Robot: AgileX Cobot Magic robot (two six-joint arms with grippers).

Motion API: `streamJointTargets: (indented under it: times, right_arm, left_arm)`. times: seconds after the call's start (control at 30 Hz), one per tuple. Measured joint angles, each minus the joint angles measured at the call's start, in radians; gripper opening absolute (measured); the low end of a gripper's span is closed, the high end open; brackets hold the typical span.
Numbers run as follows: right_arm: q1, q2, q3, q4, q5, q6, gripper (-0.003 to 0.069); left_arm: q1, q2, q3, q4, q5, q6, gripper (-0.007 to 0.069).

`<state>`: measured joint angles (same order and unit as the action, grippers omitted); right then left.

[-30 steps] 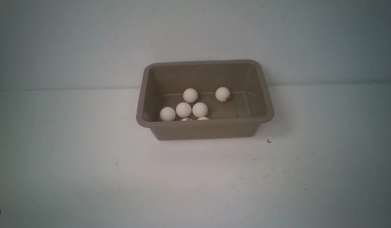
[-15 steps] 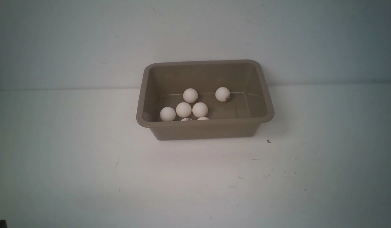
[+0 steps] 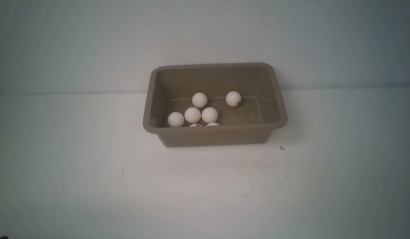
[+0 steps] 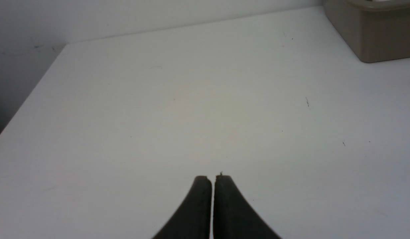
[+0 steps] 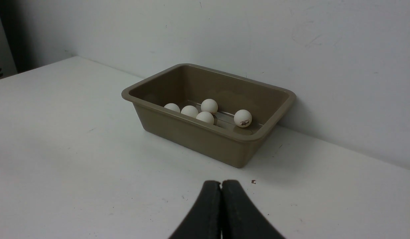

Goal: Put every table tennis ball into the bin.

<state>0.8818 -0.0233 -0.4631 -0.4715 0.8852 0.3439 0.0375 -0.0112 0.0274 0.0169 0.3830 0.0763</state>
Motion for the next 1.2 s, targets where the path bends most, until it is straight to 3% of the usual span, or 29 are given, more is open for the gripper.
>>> streamJointTargets:
  times: [1.07,1.2]
  right_arm:
    - [0.000,0.000,0.000,0.009,0.019,0.008,-0.0016]
    - [-0.052,0.000,0.000,0.027,-0.042,0.039,-0.0016]
  left_arm:
    - [0.000,0.000,0.000,0.001,0.000,-0.001,-0.0004]
    - [0.000,0.000,0.000,0.001,0.000,-0.001,-0.0004]
